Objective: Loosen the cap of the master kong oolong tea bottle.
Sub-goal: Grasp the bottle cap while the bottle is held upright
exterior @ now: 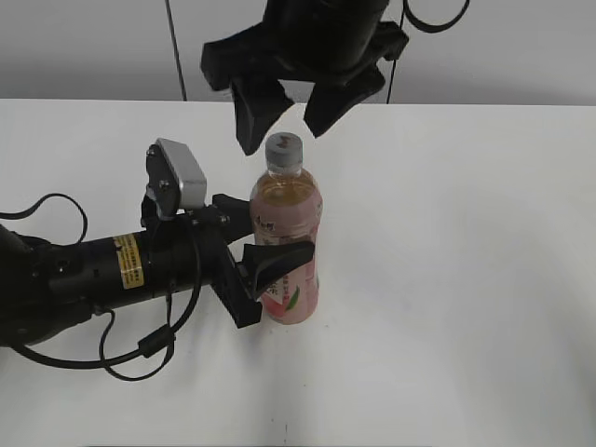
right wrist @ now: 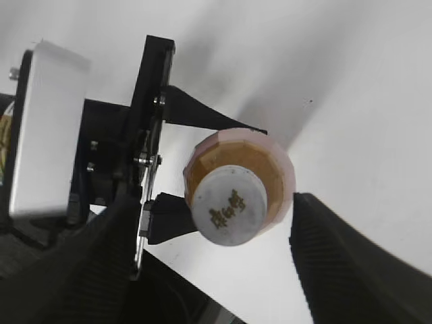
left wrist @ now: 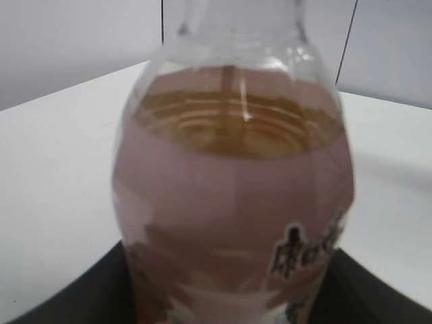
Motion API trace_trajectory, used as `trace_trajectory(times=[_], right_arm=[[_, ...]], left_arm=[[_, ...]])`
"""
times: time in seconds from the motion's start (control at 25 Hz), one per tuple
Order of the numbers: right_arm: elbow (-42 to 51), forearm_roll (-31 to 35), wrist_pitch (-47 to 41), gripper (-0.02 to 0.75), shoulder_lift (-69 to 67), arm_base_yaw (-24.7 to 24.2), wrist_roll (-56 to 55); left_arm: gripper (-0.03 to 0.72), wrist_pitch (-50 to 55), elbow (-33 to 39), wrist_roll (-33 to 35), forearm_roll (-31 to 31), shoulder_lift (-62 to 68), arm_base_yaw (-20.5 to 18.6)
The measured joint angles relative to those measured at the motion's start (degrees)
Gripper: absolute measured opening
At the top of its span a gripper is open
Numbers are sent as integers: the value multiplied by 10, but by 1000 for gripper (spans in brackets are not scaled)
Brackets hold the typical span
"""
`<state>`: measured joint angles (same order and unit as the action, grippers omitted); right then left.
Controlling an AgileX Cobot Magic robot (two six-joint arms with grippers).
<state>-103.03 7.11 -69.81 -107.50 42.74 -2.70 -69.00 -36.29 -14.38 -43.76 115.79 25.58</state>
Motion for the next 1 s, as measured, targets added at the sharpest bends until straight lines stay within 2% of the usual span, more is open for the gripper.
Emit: trace_trajectory(times=[0.24,0.52,0.84,1.0], right_arm=[[0,0,0,536,0,0,-63],[0,-9,0,519,-16,0,-73],[0,-11,-1,389,-16,0,-74],[0,-13,-1,364,-16,0,-74]], left_arm=[[392,0,0,0,0,0,0],[391,0,0,0,0,0,0],[391,0,0,0,0,0,0],[391,0,0,0,0,0,0]])
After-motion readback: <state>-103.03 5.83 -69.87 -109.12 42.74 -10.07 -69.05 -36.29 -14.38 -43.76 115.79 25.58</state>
